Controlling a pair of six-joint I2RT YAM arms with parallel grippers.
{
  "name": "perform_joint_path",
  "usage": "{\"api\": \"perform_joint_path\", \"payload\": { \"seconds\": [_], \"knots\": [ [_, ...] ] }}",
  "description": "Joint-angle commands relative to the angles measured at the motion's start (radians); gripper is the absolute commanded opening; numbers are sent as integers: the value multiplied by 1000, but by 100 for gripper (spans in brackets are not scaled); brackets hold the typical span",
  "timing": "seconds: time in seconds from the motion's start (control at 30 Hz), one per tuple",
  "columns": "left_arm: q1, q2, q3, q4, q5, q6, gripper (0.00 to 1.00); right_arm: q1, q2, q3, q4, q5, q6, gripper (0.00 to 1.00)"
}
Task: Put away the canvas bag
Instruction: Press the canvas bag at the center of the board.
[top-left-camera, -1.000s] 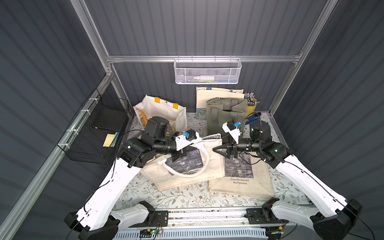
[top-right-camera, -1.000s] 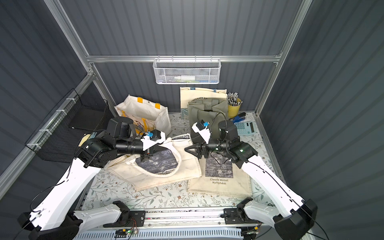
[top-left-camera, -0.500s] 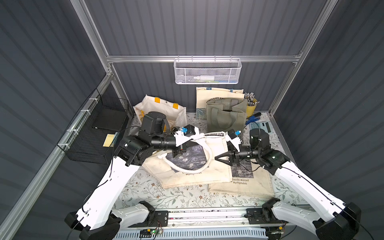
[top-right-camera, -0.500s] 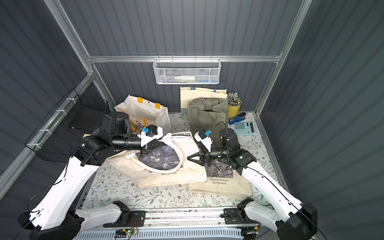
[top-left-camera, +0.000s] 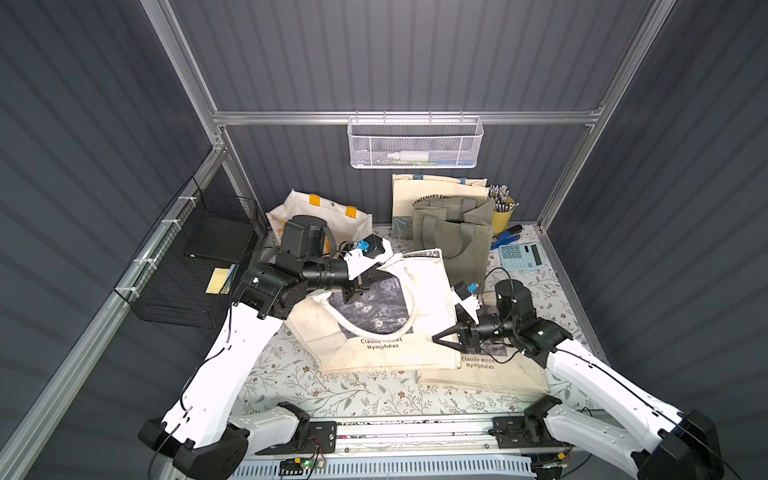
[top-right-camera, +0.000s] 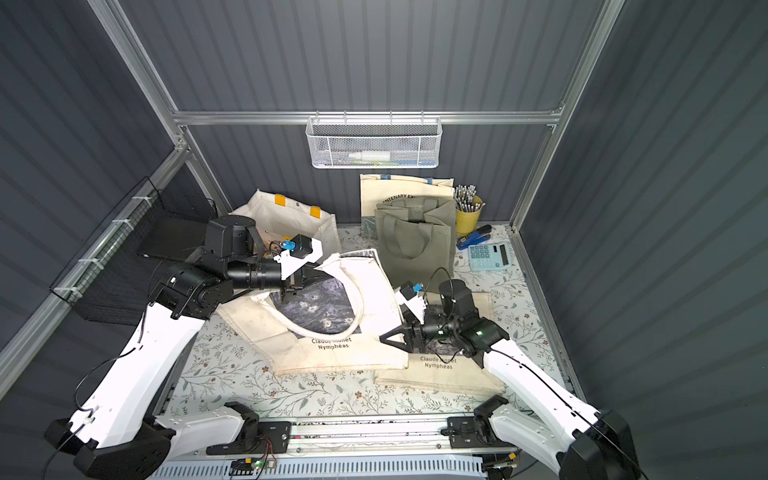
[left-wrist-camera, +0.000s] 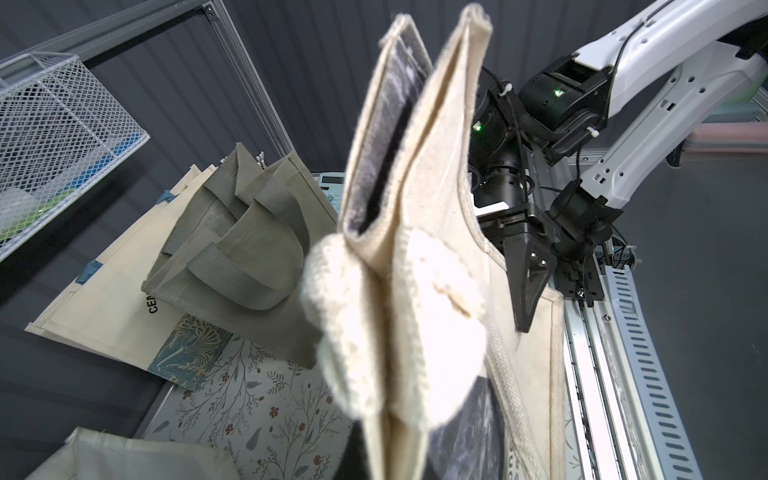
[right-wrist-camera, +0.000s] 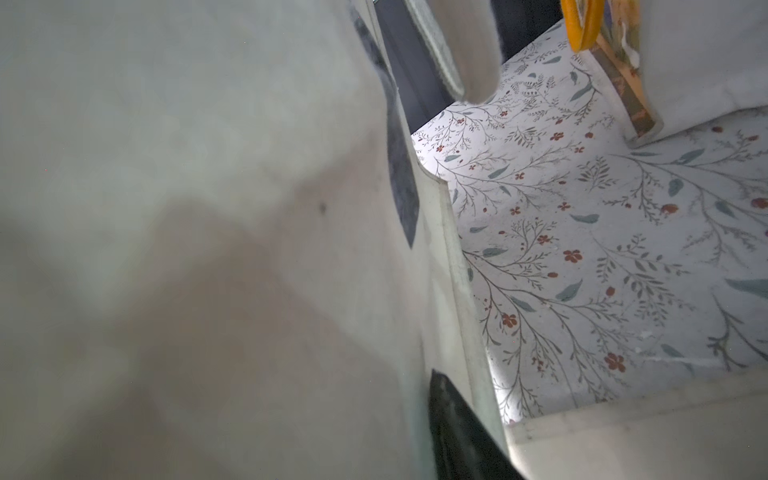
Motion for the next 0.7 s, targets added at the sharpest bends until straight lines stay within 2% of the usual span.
{"api": "perform_joint_path", "payload": {
  "seconds": [0.0,0.07,0.1,0.23,0.27,0.53,0.67],
  "knots": [
    [18,1,62,144,34,-30,0,1,-24,-40,21,-5,54,50],
    [21,6,61,155,37,-37,0,1,-23,-53,19,1,52,47],
    [21,7,60,161,37,-40,0,0,-16,-55,12,2,44,42],
    [22,11,52,172,25,-54,0,0,25,-49,-8,-24,29,7],
    [23,11,53,170,16,-55,0,1,33,-47,-13,-31,26,1],
    [23,-4,6,176,-97,-57,0,2,22,-66,6,-21,30,0],
    [24,-6,-20,171,-63,-57,0,1,29,-60,-11,-3,29,0]
  ]
}}
